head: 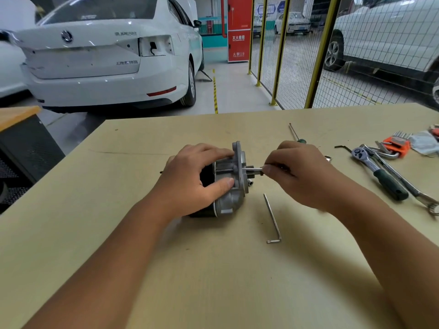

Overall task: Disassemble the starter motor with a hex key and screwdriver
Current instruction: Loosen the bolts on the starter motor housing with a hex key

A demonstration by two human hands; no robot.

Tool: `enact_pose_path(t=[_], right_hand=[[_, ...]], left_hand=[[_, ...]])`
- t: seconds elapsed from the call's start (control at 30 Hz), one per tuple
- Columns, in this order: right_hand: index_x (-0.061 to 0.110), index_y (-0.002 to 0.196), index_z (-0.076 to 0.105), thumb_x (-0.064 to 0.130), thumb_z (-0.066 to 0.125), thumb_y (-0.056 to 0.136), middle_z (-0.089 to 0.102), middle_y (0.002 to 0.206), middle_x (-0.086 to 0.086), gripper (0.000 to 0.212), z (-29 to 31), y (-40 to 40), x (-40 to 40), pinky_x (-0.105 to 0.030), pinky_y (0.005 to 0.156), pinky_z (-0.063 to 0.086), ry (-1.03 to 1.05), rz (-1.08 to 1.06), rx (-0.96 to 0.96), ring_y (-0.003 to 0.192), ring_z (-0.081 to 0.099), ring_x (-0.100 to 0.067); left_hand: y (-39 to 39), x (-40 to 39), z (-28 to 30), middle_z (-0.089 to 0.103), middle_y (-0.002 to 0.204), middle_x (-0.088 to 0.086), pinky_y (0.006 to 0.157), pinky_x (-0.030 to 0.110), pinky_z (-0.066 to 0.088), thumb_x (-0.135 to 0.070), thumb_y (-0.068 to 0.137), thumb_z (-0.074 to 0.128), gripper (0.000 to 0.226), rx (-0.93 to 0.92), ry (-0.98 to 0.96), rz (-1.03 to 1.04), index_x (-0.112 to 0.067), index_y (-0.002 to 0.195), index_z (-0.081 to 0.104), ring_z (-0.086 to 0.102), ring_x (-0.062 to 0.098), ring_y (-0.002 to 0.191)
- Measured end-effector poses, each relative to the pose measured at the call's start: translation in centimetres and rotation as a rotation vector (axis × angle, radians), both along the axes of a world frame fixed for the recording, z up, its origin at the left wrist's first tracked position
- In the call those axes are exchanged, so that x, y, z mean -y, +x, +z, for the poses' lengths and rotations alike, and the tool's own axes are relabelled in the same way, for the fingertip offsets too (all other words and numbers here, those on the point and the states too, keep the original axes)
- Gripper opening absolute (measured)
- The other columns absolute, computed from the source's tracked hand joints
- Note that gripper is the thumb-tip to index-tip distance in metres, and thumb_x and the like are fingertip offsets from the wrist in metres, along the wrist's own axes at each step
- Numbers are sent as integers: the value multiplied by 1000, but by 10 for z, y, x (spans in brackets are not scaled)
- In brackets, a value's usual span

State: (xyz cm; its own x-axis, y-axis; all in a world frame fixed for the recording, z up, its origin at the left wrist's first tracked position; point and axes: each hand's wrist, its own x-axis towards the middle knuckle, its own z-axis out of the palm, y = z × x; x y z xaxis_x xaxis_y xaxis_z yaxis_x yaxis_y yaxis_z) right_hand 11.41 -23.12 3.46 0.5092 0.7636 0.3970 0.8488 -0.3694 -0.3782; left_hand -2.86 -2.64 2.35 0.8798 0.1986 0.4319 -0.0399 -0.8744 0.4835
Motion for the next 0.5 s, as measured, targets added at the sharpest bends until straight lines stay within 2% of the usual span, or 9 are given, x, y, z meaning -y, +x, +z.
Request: enact_pose_path(t=[0.1, 0.17, 0.23, 0.33, 0.4, 0.5], right_hand=[[13, 91, 77, 22, 67, 95, 56, 87, 6, 14, 2, -2, -1, -13, 68, 35, 7, -14, 27, 75, 50, -5], [15, 90, 78, 25, 70, 93, 59, 91, 8, 12, 1, -4, -3, -29, 76, 45, -1, -54, 90, 82, 54, -14], [21, 86, 76, 30, 75, 89, 60, 91, 14, 9, 3, -7, -3, -42, 83, 46, -3, -107, 140, 89, 54, -20], [25, 80, 70, 29, 82, 81, 56, 81, 18, 13, 2, -7, -3, -39, 76, 48, 43, -94, 106, 80, 55, -14], [22, 81, 68, 24, 83, 81, 54, 75, 17, 15, -1, -6, -4, -30, 66, 43, 54, -65, 62, 71, 52, -6], [24, 80, 66, 23, 82, 83, 53, 67, 20, 16, -3, -3, -2, -17, 57, 31, 45, -30, 14, 68, 53, 2]], left_hand=[[-6, -4, 8, 53, 142, -21, 112, 53, 39, -80, 61, 67, 95, -168, 69, -48, -40, 146, 54, 48, 9, 133], [-10, -8, 12, 41, 153, -22, 116, 51, 35, -87, 51, 67, 117, -271, 206, -65, -41, 155, 40, 39, 6, 141], [-12, -9, 12, 25, 163, -21, 121, 47, 28, -92, 42, 66, 137, -365, 339, -75, -43, 161, 19, 28, 7, 148], [-12, -8, 5, 6, 169, -20, 125, 48, 18, -92, 31, 67, 153, -452, 434, -64, -45, 158, -3, 13, 8, 154], [-10, -5, 4, 12, 169, -17, 123, 49, 23, -90, 32, 71, 150, -418, 430, -39, -45, 156, 0, 20, 12, 152], [-7, -3, 4, 36, 160, -10, 110, 50, 41, -78, 45, 77, 130, -274, 435, -44, -34, 156, 26, 45, 20, 138]])
